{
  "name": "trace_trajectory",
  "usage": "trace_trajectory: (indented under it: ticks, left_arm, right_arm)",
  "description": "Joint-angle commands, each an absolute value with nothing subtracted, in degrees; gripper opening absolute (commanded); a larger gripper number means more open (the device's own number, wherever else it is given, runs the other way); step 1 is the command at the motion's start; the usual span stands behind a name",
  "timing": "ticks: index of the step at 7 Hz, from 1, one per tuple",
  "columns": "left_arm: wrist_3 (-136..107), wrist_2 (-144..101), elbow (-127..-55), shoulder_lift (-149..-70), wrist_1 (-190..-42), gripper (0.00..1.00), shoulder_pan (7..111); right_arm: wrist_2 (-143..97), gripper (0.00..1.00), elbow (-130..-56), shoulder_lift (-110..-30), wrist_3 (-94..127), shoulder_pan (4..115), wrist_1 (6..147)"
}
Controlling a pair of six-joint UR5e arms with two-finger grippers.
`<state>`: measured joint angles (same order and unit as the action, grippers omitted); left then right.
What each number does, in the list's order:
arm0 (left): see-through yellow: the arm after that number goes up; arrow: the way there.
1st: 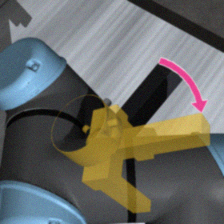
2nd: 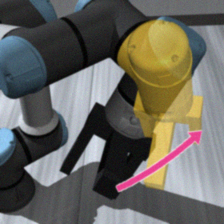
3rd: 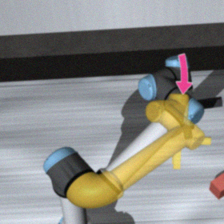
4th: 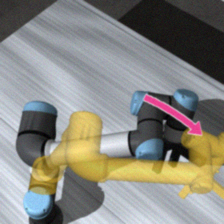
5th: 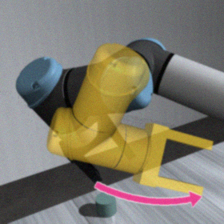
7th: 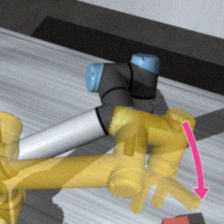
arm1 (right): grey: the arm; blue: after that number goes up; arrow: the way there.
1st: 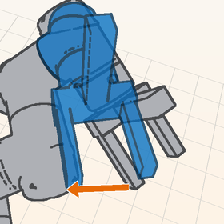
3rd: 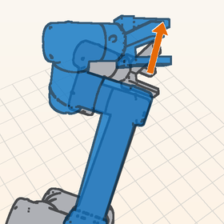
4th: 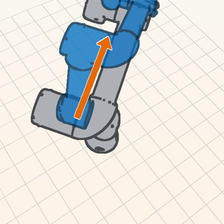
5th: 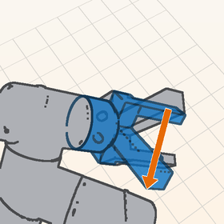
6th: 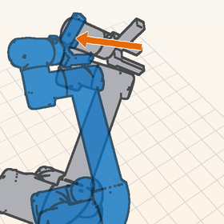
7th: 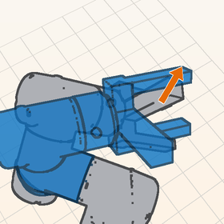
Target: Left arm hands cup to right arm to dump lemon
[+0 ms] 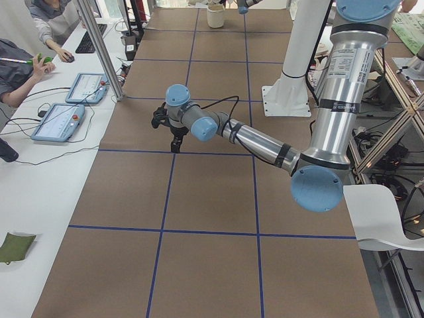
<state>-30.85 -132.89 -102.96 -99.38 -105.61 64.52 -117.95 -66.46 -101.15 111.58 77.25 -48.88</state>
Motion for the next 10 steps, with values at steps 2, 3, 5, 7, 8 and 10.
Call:
trace_trajectory:
  ticks: [2, 3, 5, 7, 8, 10]
  left_arm:
    - [-30.85, -132.89, -102.83, -98.62, -105.56, 1.00, 64.42]
    - [-30.85, -132.89, -102.75, -98.61, -105.56, 1.00, 64.42]
    - [-30.85, -132.89, -102.48, -98.61, -105.56, 1.00, 64.42]
    - [-30.94, -132.80, -102.31, -98.70, -105.56, 1.00, 64.25]
    - [-31.02, -132.80, -102.13, -98.61, -105.47, 1.00, 64.16]
    - [-31.81, -133.06, -102.22, -98.96, -105.47, 1.00, 64.07]
  right_arm:
    - [-129.80, 0.20, -69.95, -101.60, 76.20, 77.43, -32.92]
    - [-132.25, 0.19, -71.35, -101.51, 65.67, 78.04, -26.95]
    - [-134.72, 0.17, -74.51, -101.60, 50.59, 78.14, -16.66]
    - [-135.70, 0.16, -76.63, -100.99, 44.67, 76.38, -9.00]
    - [-135.70, 0.16, -77.34, -98.64, 41.26, 75.85, -4.09]
    - [-134.65, 0.15, -78.05, -91.18, 39.29, 72.97, 3.91]
